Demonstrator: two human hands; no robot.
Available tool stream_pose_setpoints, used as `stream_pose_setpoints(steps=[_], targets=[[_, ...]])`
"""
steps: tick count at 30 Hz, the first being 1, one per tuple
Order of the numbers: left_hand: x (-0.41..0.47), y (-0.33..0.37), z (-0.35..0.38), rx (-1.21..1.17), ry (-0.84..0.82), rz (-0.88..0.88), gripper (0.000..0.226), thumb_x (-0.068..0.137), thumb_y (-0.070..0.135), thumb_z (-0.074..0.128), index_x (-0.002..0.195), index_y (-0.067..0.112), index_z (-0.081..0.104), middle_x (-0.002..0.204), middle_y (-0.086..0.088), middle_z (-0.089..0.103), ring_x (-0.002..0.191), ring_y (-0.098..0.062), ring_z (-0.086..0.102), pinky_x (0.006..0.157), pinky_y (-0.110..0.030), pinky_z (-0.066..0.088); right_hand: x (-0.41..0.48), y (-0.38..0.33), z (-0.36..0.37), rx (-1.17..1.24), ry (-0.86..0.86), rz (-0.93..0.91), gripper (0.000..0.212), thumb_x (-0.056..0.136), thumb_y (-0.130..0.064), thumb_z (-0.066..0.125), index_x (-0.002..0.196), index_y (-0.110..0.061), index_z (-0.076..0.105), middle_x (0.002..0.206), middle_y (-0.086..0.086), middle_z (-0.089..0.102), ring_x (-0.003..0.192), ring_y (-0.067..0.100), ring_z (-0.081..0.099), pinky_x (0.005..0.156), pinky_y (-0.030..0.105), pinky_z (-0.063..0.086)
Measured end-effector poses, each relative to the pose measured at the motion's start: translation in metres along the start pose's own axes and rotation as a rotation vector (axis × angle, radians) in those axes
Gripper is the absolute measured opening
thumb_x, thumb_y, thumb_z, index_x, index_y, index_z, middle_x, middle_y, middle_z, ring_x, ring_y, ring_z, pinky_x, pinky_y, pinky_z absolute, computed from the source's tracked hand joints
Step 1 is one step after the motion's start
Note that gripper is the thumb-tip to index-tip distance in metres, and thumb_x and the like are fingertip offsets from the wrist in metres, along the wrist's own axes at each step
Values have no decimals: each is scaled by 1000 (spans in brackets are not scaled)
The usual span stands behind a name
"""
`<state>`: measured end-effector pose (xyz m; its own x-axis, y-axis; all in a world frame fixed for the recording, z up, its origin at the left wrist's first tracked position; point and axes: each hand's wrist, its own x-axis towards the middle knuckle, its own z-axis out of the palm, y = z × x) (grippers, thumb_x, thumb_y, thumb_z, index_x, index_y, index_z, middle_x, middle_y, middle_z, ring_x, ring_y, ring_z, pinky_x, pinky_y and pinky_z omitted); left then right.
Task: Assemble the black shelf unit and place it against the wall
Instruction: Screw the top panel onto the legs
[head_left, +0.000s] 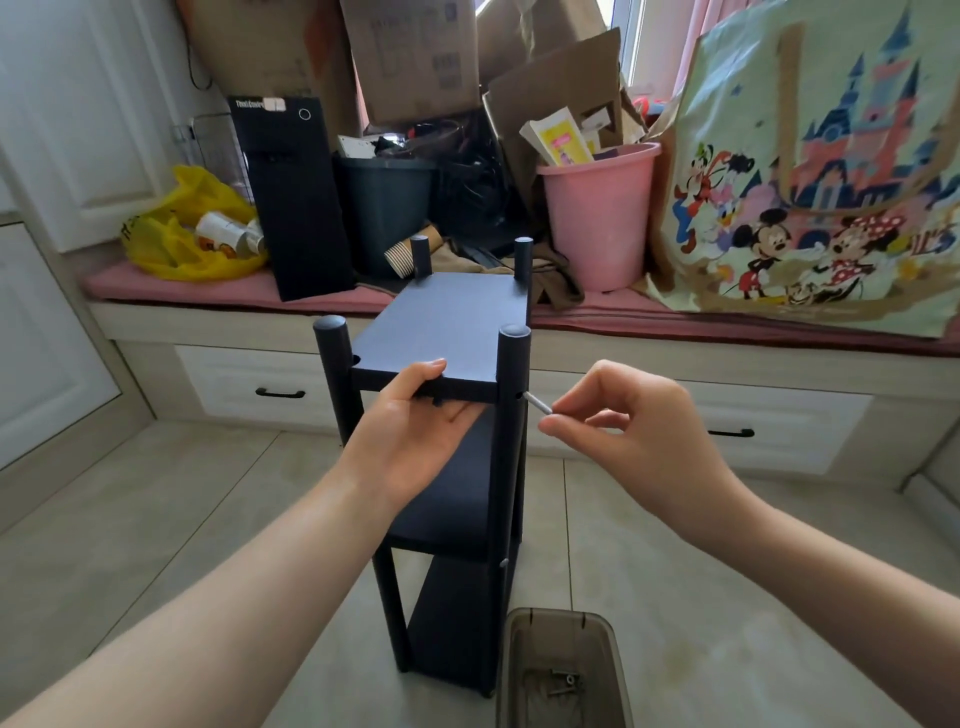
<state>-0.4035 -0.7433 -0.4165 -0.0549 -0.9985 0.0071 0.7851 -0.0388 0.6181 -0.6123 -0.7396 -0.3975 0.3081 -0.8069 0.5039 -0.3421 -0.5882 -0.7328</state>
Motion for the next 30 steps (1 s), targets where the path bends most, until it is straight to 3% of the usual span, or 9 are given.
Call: stream_pose_setpoints(steps=[3, 9, 14, 25, 30], targets=[[1, 2, 3, -1, -2, 23, 54, 93, 8, 55, 145, 1, 42, 138, -18, 61, 122, -34, 63, 103, -44, 51, 1, 0, 4, 11, 2, 0, 14, 78, -15, 81, 76, -19, 68, 76, -13, 70, 73, 8, 68, 72, 19, 55], [2, 3, 6, -26, 9, 20, 54, 94, 8, 55, 146, -1, 42, 139, -19, 60, 123, -34, 63, 104, -44, 50, 5, -1, 6, -8, 32, -17, 14, 78, -17, 82, 77, -18, 68, 73, -11, 70, 72, 7, 68, 70, 18, 55], [1, 3, 6, -21, 14, 30, 56, 94, 9, 55, 147, 1, 41, 134, -18, 64, 120, -33, 65, 101, -43, 53, 3, 0, 9, -52, 18, -18, 14, 78, -20, 82, 76, -21, 68, 72, -14, 70, 73, 7, 68, 75, 27, 57], [1, -1, 2, -41, 17, 20, 44, 91, 9, 58, 133, 3, 49, 120, -16, 70, 116, -33, 67, 97, -42, 56, 2, 2, 8, -71, 22, -16, 15, 77, -19, 82, 75, -23, 68, 73, -16, 70, 72, 8, 69, 75, 34, 58], [1, -1, -1, -19, -6, 15, 42, 90, 8, 58, 131, 3, 49, 127, -17, 67, 121, -34, 65, 100, -43, 53, 2, 3, 7, -76, 26, -6, 15, 77, -19, 82, 75, -22, 68, 74, -16, 70, 72, 7, 68, 74, 32, 58]])
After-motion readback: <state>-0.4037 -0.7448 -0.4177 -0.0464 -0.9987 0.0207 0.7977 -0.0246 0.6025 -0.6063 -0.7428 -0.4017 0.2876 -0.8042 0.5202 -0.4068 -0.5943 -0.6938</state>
